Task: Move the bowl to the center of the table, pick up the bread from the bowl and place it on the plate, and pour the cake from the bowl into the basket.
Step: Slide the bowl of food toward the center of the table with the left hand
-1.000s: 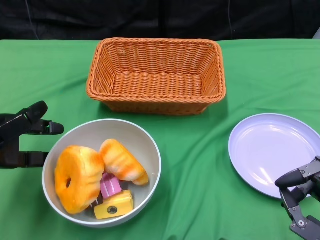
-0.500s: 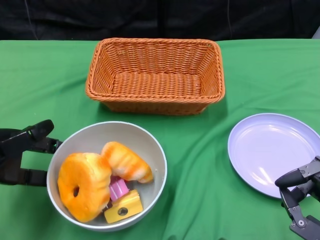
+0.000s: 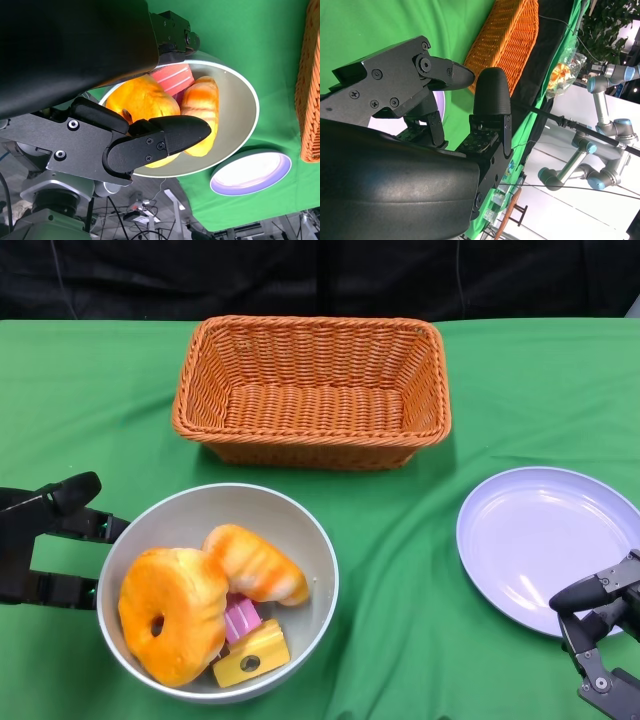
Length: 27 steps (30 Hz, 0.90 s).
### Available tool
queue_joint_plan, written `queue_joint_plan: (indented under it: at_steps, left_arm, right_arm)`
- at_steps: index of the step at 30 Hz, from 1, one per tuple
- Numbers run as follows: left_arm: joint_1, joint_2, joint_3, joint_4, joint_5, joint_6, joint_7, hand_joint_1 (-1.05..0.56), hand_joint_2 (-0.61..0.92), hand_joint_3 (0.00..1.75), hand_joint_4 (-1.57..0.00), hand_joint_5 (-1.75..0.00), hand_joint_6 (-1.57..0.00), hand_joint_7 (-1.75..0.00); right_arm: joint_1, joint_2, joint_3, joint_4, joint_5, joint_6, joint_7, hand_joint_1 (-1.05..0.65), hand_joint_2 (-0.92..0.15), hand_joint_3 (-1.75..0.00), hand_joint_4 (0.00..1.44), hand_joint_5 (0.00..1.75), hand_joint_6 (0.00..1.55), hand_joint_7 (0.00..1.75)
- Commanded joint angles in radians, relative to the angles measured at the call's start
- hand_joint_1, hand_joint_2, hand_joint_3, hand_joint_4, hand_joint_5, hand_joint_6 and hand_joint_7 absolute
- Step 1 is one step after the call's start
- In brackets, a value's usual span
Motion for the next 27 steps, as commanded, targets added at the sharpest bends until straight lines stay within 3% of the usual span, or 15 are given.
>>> queue_joint_plan:
  at_steps: [1, 27]
  left_arm:
    - [0.0, 0.017, -0.004, -0.028, -0.026, 0.02, -0.023, -0.74, 0.92, 0.76, 0.0, 0.0, 0.0, 0.0]
    - [-0.006, -0.075, -0.002, -0.057, -0.132, 0.078, -0.008, -0.75, 0.92, 0.72, -0.11, -0.06, 0.0, 0.0]
  right_arm:
    - [0.002, -0.005, -0.003, 0.003, 0.0, -0.005, -0.009, -0.1, -0.66, -0.75, 0.69, 1.59, 0.69, 1.24]
    - [0.009, 0.001, 0.005, -0.01, -0.007, 0.004, -0.02, -0.1, -0.67, -0.72, 0.71, 1.57, 0.7, 1.22]
